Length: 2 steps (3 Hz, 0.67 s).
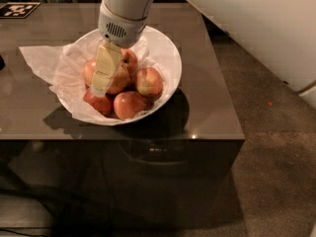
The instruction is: Pick apple from white bowl
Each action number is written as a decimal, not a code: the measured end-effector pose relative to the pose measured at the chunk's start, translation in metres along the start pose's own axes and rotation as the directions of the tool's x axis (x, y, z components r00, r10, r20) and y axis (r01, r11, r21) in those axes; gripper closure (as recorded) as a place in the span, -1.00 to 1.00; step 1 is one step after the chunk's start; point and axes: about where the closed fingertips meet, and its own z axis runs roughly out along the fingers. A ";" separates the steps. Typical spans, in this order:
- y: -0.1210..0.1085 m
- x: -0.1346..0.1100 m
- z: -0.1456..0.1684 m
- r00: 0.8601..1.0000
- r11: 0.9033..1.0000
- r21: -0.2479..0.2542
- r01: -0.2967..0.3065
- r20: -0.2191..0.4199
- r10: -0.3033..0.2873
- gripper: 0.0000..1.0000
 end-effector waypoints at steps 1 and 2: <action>-0.002 0.003 0.004 1.000 1.000 0.006 -0.017 0.007 0.017 -1.00; -0.006 0.016 0.017 0.998 0.997 0.019 -0.070 0.001 0.070 -1.00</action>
Offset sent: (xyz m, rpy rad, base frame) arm 0.0083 -0.0189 -0.0261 0.0150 0.0087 -0.1034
